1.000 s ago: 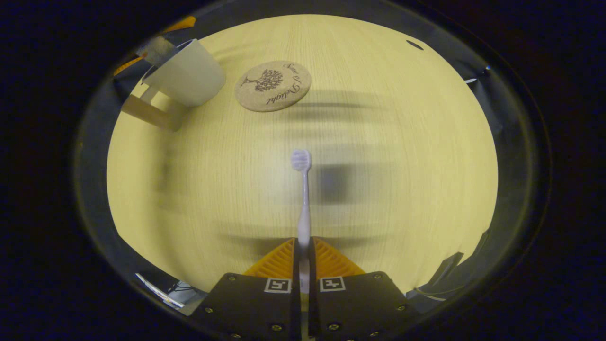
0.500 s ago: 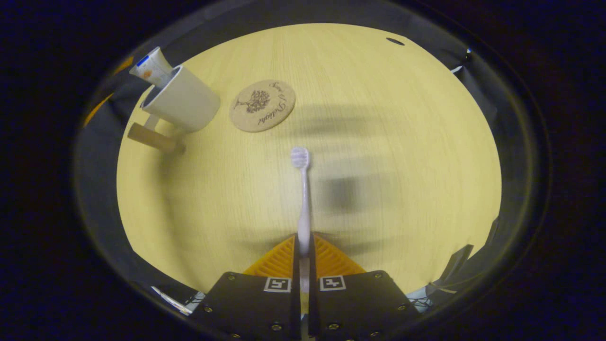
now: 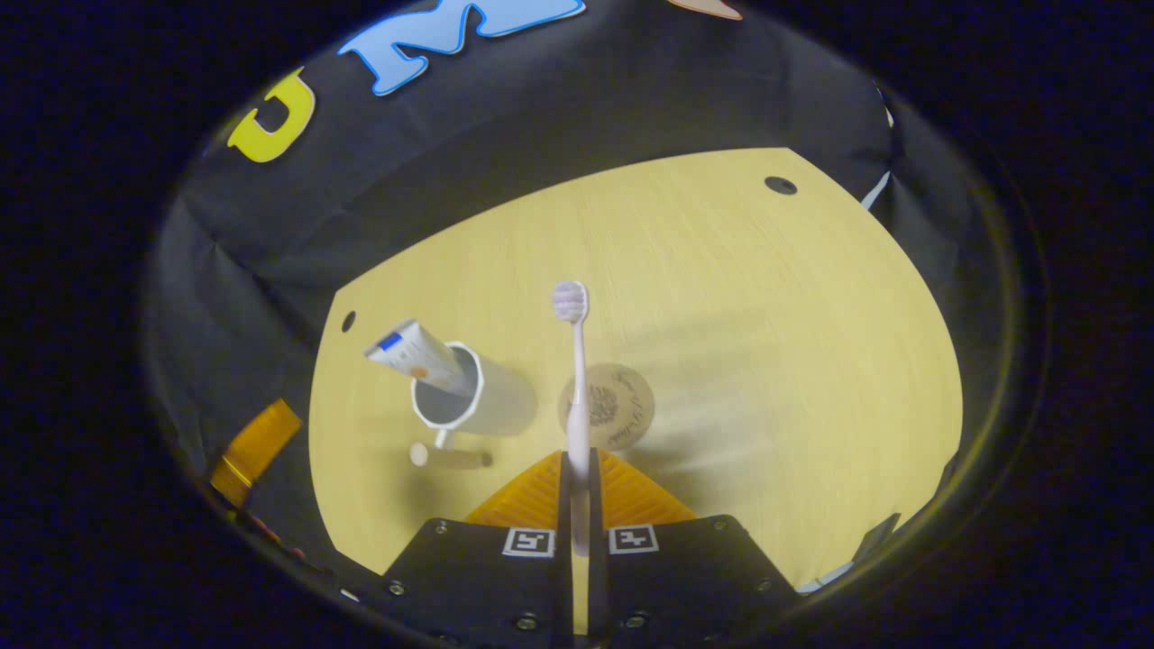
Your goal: Put the toothbrush and toothpaste on the desktop into the cup, then pick up the cup and place it on the coaster on the desktop.
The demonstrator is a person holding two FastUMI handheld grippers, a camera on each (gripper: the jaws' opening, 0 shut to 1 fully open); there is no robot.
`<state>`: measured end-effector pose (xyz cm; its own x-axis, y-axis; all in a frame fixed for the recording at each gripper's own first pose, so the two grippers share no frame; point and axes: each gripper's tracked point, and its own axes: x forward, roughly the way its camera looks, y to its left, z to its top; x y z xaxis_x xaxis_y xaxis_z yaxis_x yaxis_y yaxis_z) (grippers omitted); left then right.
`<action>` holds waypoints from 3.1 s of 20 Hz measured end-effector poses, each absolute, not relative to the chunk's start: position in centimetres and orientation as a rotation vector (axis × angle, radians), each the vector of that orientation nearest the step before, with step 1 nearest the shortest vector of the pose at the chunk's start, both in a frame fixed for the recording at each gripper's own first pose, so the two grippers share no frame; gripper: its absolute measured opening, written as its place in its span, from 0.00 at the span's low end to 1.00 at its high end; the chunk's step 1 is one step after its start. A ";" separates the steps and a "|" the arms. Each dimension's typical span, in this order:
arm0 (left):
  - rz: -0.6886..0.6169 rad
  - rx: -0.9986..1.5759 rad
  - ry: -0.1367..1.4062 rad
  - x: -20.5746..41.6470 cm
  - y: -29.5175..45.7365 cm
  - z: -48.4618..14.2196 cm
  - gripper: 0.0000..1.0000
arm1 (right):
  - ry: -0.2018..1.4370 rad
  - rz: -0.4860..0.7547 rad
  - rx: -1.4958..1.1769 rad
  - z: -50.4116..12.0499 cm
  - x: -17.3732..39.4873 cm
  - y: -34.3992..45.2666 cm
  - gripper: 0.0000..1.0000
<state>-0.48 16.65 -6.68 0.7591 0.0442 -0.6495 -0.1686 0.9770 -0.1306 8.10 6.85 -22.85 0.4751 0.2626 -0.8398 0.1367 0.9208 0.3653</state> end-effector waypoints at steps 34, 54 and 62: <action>0.258 -0.170 0.780 -16.8 24.0 -5.8 0.79 | 0.661 0.123 0.344 -20.1 14.5 12.4 0.43; -0.322 0.121 1.185 -6.4 12.5 -16.0 0.82 | 0.718 -0.117 0.452 -21.9 6.7 -2.7 0.43; -0.296 0.231 1.381 -6.2 13.5 -19.0 0.78 | 0.768 -0.166 0.473 -23.6 4.5 -5.0 0.43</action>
